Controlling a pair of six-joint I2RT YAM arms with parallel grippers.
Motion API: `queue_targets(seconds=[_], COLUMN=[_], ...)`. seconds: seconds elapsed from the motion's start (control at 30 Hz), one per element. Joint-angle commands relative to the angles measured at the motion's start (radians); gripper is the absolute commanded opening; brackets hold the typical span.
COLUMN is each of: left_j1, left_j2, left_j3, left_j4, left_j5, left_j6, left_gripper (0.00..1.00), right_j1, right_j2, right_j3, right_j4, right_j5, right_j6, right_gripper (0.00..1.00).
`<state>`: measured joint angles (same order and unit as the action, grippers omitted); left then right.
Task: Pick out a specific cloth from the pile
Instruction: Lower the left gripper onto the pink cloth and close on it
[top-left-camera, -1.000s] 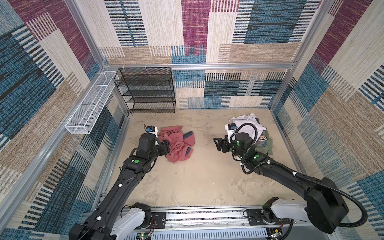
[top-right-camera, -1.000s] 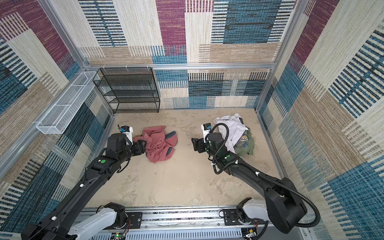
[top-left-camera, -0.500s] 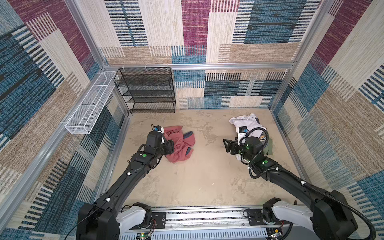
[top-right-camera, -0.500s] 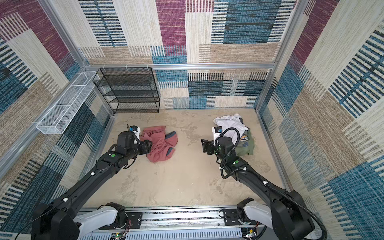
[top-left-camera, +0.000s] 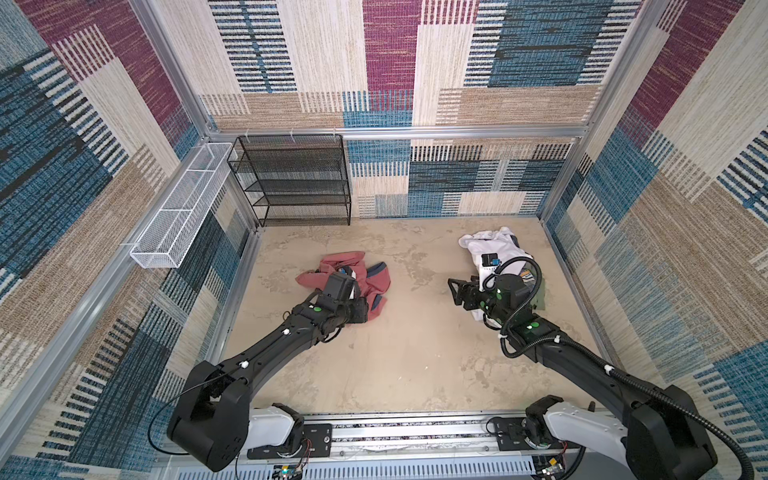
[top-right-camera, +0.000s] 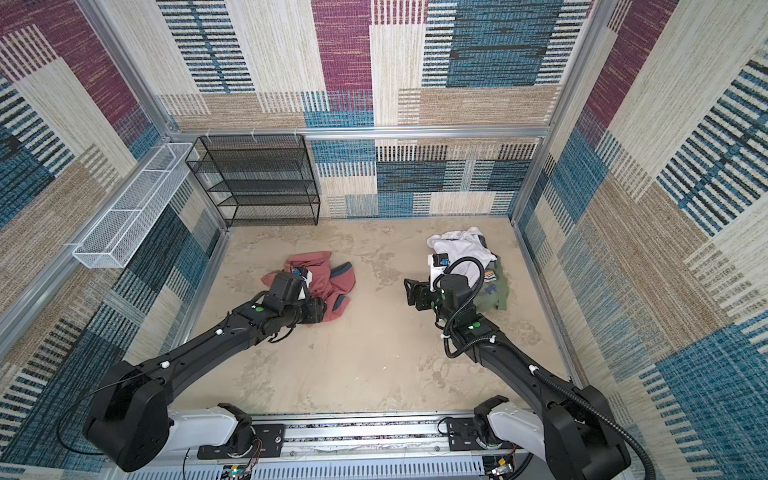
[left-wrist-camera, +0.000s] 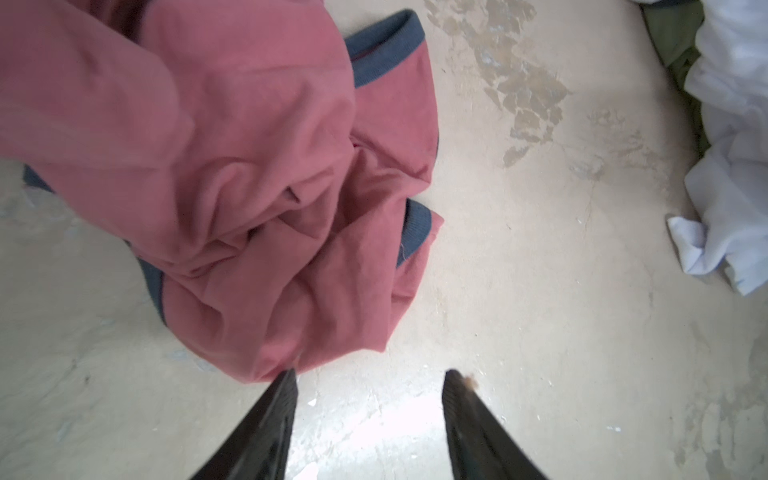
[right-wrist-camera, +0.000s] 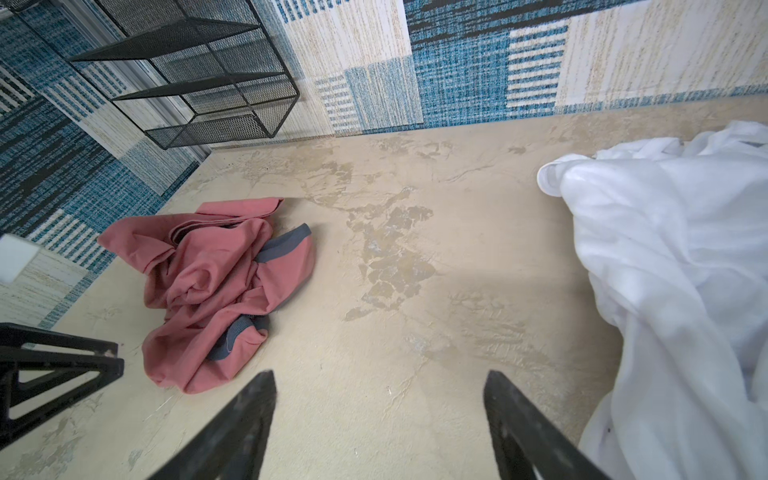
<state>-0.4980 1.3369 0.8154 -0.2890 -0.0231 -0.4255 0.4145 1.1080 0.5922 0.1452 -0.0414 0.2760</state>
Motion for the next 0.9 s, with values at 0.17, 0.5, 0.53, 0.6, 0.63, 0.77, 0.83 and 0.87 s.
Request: queue_targets(seconds=[0.17,0.5,0.53,0.6,0.63,0.77,0.83,0.87], left_j1=[-0.054,-0.056,-0.056,-0.056,-0.056,-0.056,-0.056,-0.056], left_j2=[0.131,0.256,0.268,0.289,0.301,0.328,0.338,0.342], left_j3=[0.063,0.138,0.145,0.158,0.163,0.175,0.179,0.180], left_j4=[-0.002,-0.004,-0.005,-0.005,-0.004,-0.001,-0.001,-0.001], left_j5=[-0.080,-0.134,-0.133,-0.129,-0.128,-0.126,-0.128,-0.128], left_j6=[-0.010,0.001,0.001,0.002,0.002,0.001,0.002,0.001], left_gripper=[0.60,0.54,0.51,0.48,0.47,0.42,0.38,0.38], right_j1=[0.001,-0.001,-0.001,-0.001,-0.002,-0.002,-0.003,-0.003], right_j2=[-0.042,-0.046,-0.043,-0.039,-0.035,-0.025,-0.022,-0.023], right_j3=[0.008,0.010,0.013,0.014,0.016,0.020,0.021,0.024], right_j4=[-0.006,-0.016,-0.015,-0.014,-0.013,-0.014,-0.014,-0.015], right_j5=[-0.017,-0.023,-0.022,-0.023,-0.023,-0.025,-0.027,-0.027], right_j6=[0.006,0.002,0.001,0.000,-0.002,-0.004,-0.003,-0.005], right_gripper=[0.81,0.81,0.81,0.81,0.81,0.81,0.81,0.81])
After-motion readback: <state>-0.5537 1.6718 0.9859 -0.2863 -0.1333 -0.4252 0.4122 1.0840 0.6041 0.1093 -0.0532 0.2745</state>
